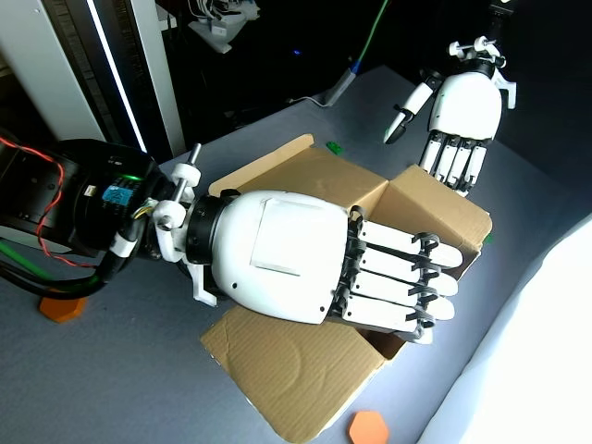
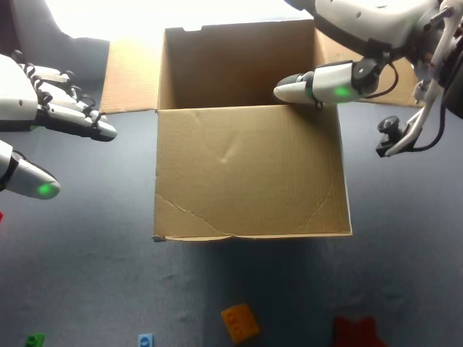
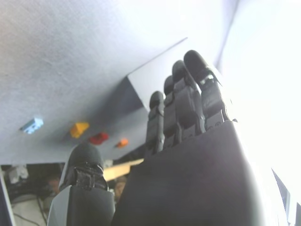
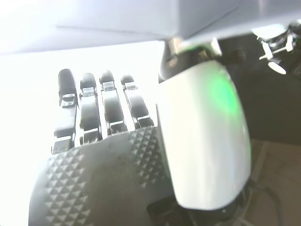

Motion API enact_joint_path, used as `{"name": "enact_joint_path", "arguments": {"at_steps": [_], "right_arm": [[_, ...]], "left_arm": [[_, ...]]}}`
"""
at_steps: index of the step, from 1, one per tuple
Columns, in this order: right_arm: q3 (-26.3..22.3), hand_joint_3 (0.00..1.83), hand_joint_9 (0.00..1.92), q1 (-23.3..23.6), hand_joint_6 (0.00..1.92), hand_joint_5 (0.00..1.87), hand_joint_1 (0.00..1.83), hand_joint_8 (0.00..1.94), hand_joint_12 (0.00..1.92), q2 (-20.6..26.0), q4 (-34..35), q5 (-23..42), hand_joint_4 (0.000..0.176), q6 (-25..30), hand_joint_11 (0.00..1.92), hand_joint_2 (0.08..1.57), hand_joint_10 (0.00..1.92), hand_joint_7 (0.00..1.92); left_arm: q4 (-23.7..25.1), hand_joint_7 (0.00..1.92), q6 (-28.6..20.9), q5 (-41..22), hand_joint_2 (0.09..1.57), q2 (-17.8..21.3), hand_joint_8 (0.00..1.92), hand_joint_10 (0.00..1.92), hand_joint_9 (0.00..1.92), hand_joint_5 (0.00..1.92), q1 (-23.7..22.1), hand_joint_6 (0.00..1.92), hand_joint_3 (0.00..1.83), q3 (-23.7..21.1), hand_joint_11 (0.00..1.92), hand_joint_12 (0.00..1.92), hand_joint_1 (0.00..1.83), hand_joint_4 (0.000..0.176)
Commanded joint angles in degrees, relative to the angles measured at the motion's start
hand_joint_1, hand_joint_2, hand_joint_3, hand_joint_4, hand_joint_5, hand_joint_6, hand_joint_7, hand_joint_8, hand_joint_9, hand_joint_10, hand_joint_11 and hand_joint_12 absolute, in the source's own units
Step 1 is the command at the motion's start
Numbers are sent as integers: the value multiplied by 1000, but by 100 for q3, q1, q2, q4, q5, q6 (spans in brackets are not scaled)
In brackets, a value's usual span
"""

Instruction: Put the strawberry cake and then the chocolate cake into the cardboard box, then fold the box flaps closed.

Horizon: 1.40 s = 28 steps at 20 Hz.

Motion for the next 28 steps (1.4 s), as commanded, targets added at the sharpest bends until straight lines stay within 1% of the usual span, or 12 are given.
{"name": "enact_joint_path", "arguments": {"at_steps": [1,4,10,13,15,16,18,19,21,24,26,28], "right_arm": [[-35,0,0,86,0,0,792,0,0,115,-67,613,0,8,0,884,0,0],[-172,0,0,164,0,0,763,0,0,333,-73,610,0,4,0,863,0,0],[-477,0,16,333,0,0,694,5,0,1044,61,362,0,-11,0,897,7,13],[-644,20,28,200,0,0,469,4,20,1478,62,301,0,-82,37,952,11,15],[-676,0,65,12,0,0,186,5,258,1711,67,301,0,-199,1,1055,8,63],[-685,0,56,-87,0,0,106,2,220,1794,152,300,0,-306,0,1079,3,62],[-689,6,99,-370,14,58,46,7,346,1922,417,300,0,-605,0,1112,16,123],[-683,6,108,-478,15,75,29,4,392,1957,700,304,0,-955,0,1122,16,132],[-668,6,111,-564,15,80,25,3,403,1962,1449,309,0,-1729,0,1125,16,134],[-629,6,111,-601,15,81,24,3,405,1912,2570,219,0,-2526,0,1125,16,135],[-578,5,111,-624,14,81,24,3,406,1878,3167,-102,0,-2819,0,1125,16,135],[-572,5,111,-692,14,81,24,3,406,1835,3295,-113,0,-3028,0,1125,16,135]], "left_arm": [[-385,195,14,41,1194,47,2,4,265,150,-79,2,0,35,0,950,38,59],[-403,194,24,59,1198,45,4,1,253,149,-163,2,1,42,0,941,32,56],[-411,206,9,16,1192,39,4,5,261,144,-622,3,0,109,0,947,43,64],[-411,221,-53,-51,1195,41,7,3,261,145,-776,3,0,112,0,953,27,61],[-406,256,-77,-86,1197,44,11,9,283,186,-890,14,1,112,0,966,36,54],[-386,263,-93,-104,1199,45,11,10,288,199,-945,17,2,112,0,971,33,55],[-262,280,-139,-143,1202,46,8,10,301,218,-1112,16,1,106,0,1002,55,55],[-165,282,-144,-182,1204,43,7,7,297,226,-1260,16,2,102,0,1003,50,56],[98,283,-200,-247,1205,19,6,6,297,228,-1623,16,2,100,0,1002,49,56],[507,283,-258,-267,1205,-23,5,6,297,229,-2080,15,2,-1,0,1001,49,56],[713,284,-266,-232,1205,-19,5,5,297,229,-2281,14,2,-207,0,1000,49,56],[841,284,-266,-229,1205,-15,4,5,297,230,-2461,13,2,-396,0,1000,49,56]]}}
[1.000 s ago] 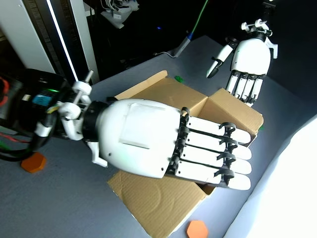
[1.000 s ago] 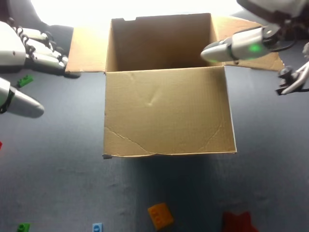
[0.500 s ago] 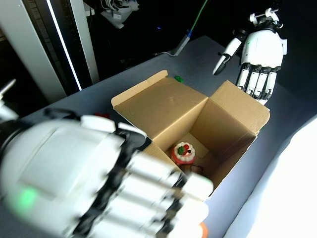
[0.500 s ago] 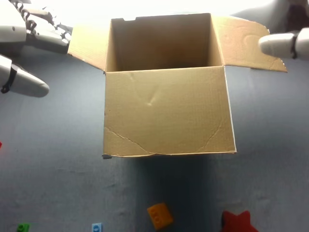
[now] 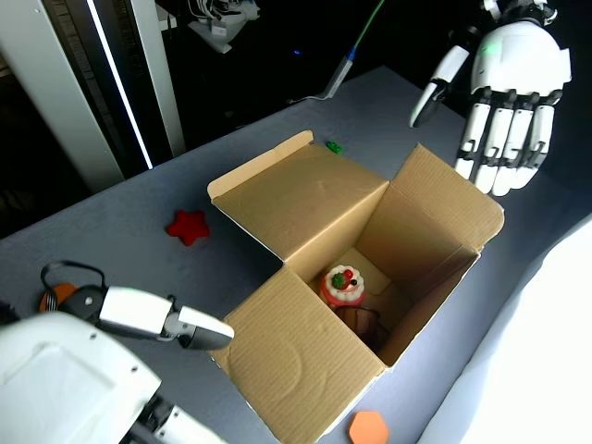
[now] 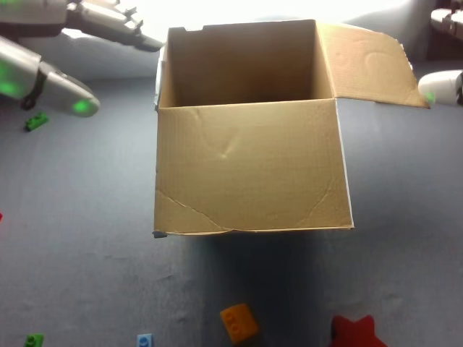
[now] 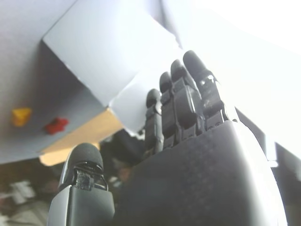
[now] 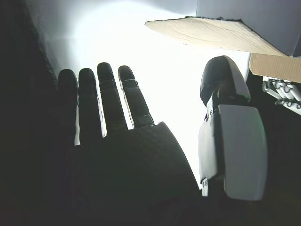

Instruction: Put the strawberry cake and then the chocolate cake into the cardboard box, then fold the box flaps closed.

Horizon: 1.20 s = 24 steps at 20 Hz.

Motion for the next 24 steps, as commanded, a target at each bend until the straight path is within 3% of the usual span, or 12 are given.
{"name": "enact_joint_path", "arguments": {"at_steps": [1,5,6,8,10,13,16,19,24], "right_arm": [[20,5,112,19,14,81,24,3,407,41,-62,544,0,-125,0,1125,16,135],[46,5,112,-126,13,81,24,2,408,-92,727,735,0,-1079,0,1125,15,135],[56,9,236,-163,46,215,72,25,789,-123,852,757,0,-1187,0,1160,57,297],[68,8,287,-253,38,247,70,17,1000,-190,1167,907,0,-1591,0,1178,66,357],[70,3,237,-273,10,199,80,0,874,-237,1480,1229,0,-2026,0,1175,34,271],[62,0,213,-314,2,186,118,2,742,-229,1620,1019,0,-2065,0,1168,13,253],[-22,3,214,-478,7,201,95,2,726,-211,1622,369,0,-2400,0,1177,12,249],[-165,4,215,-605,8,203,91,2,728,-236,1622,317,0,-2697,0,1178,12,250],[-28,3,215,-886,7,203,90,1,731,-684,1246,404,0,-2604,0,1178,11,250]], "left_arm": [[-384,284,7,140,1205,24,4,5,297,230,-128,13,2,-11,0,999,49,56],[-203,284,-25,10,1205,-175,4,5,297,230,-130,12,2,-68,0,999,49,56],[-184,343,-26,8,1218,-206,19,14,327,300,-90,33,6,-64,0,1062,49,46],[-153,358,-26,8,1225,-303,7,12,341,324,34,22,4,-27,0,1088,59,42],[-154,304,-26,9,1230,-383,0,3,302,270,193,0,5,-7,0,967,17,42],[-62,310,-24,28,1231,-496,4,5,307,281,424,6,3,33,0,972,21,42],[-43,340,-2,62,1231,-716,11,12,331,294,594,8,2,252,0,990,0,38],[-2,341,5,66,1230,-912,9,11,332,294,713,8,2,499,0,991,0,38],[3,342,10,55,1230,-991,8,10,333,294,818,7,2,636,0,992,0,38]]}}
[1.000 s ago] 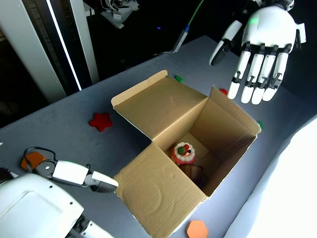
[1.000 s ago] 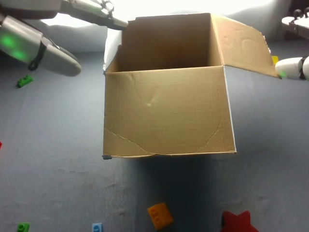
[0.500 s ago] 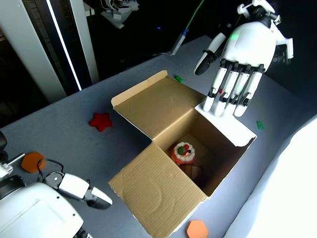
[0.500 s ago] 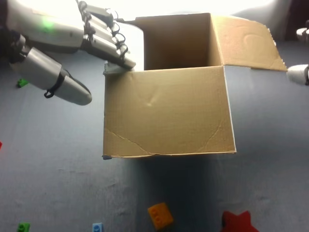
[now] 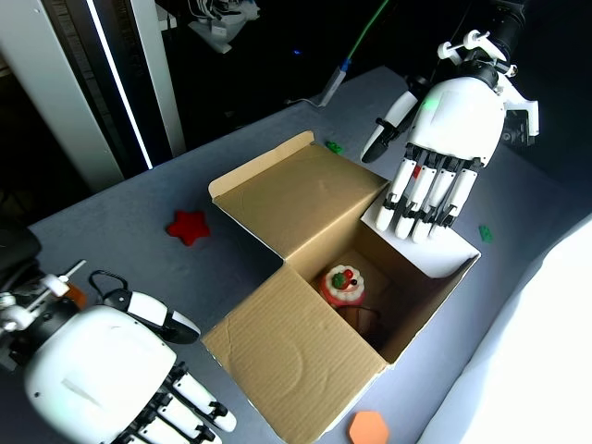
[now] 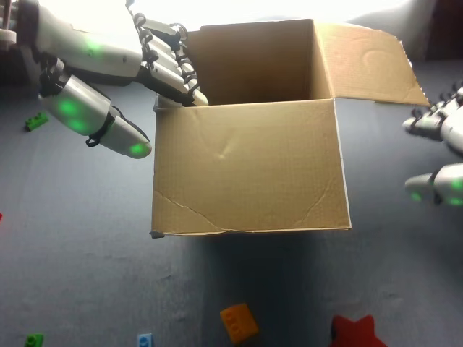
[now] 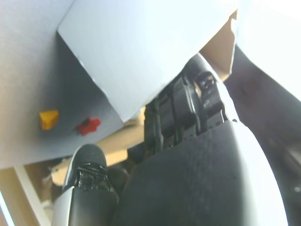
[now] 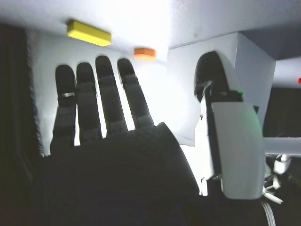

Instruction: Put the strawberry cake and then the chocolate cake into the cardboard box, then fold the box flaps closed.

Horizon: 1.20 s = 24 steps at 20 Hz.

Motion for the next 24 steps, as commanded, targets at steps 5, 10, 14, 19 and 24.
{"name": "enact_joint_path", "arguments": {"at_steps": [5,10,14,19,24], "right_arm": [[44,3,215,-22,7,203,91,1,732,-79,-1448,684,0,1095,0,1179,11,250],[-115,3,215,701,7,203,91,1,734,276,-1449,229,0,1888,0,1179,10,250],[-463,2,201,1200,1,186,88,0,735,554,-1467,-68,0,1817,0,1179,4,229],[-672,2,196,1687,0,171,89,0,732,613,-1468,-326,0,2019,0,1178,1,221],[-748,2,196,2012,0,171,89,0,730,607,-1469,-508,0,2289,0,1178,1,221]], "left_arm": [[-260,343,-78,70,1230,58,7,10,333,295,-204,6,2,200,0,992,0,38],[-262,343,-183,-90,1231,84,5,9,334,295,-592,5,1,451,0,992,0,38],[-259,317,-243,-152,1230,293,1,2,315,286,-665,1,1,522,0,988,20,41],[-220,305,-328,-249,1230,640,0,0,304,280,-676,0,1,588,0,984,24,44],[-188,305,-381,-386,1231,929,0,0,304,280,-499,0,1,565,0,983,24,44]]}}
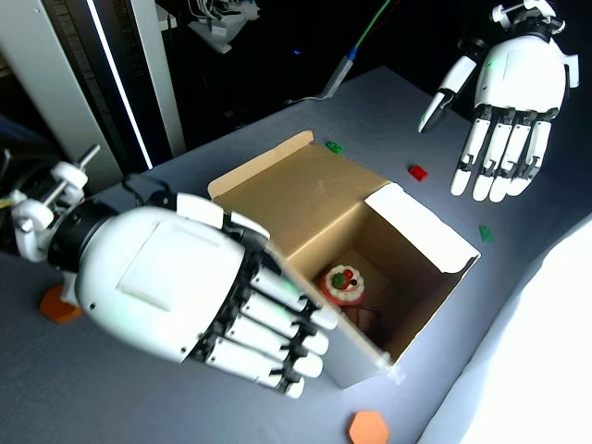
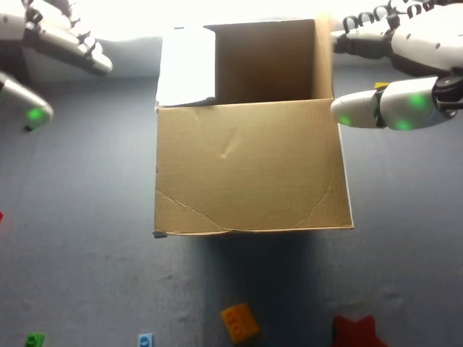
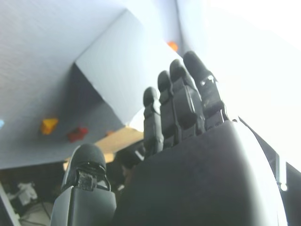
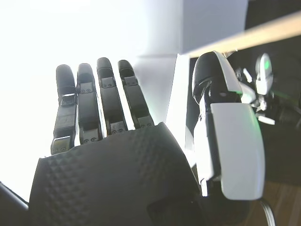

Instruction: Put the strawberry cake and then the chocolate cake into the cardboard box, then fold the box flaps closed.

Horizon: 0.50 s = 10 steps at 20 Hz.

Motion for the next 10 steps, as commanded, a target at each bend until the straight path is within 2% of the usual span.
{"name": "enact_joint_path", "arguments": {"at_steps": [1,4,6,10], "right_arm": [[-3,1,196,119,0,171,89,0,729,44,-87,437,0,40,0,1178,1,221],[0,1,196,138,0,171,89,0,728,-71,-89,414,0,-27,0,1178,1,221],[0,1,196,78,0,171,89,0,727,-167,-89,426,0,-285,0,1178,1,221],[1,1,196,-58,0,171,89,0,726,-316,-89,473,0,-822,0,1178,1,221]], "left_arm": [[-441,305,-10,58,1231,106,0,0,304,280,9,0,1,-11,0,983,24,44],[-616,305,-10,-12,1231,234,0,0,304,280,279,0,1,-110,0,983,24,44],[-829,305,5,-110,1231,294,0,0,304,280,534,0,1,-163,0,983,24,44],[-1212,305,388,-321,1231,417,0,0,304,280,957,0,1,-390,0,982,24,44]]}}
